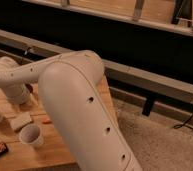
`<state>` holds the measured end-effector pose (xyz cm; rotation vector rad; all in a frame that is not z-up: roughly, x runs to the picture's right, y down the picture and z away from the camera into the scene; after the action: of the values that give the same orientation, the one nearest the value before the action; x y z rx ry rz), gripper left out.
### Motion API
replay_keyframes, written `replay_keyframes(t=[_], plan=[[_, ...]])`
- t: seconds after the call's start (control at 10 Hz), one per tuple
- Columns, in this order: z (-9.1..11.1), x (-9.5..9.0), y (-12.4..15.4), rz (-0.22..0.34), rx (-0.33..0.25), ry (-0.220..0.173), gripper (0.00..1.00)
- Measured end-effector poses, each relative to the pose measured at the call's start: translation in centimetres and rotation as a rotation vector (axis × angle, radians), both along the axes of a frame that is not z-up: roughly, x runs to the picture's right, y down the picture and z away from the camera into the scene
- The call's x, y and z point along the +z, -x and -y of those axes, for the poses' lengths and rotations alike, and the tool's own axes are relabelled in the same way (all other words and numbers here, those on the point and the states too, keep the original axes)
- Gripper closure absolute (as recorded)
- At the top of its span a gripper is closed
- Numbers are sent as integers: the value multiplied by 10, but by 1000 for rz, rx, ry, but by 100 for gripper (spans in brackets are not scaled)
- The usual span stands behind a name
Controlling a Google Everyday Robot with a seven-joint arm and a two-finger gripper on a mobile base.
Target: Push the ceramic bowl across the table
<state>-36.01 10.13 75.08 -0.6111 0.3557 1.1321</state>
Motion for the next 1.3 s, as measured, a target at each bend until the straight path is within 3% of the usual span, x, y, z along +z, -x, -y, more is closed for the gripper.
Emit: replay_keyframes(t=[0.2, 0.7, 1.3], plan=[[-4, 4, 4, 36, -43, 1, 35], [-10, 22, 17, 41, -138, 11, 35], [-16, 53, 35, 17, -181, 30, 35]])
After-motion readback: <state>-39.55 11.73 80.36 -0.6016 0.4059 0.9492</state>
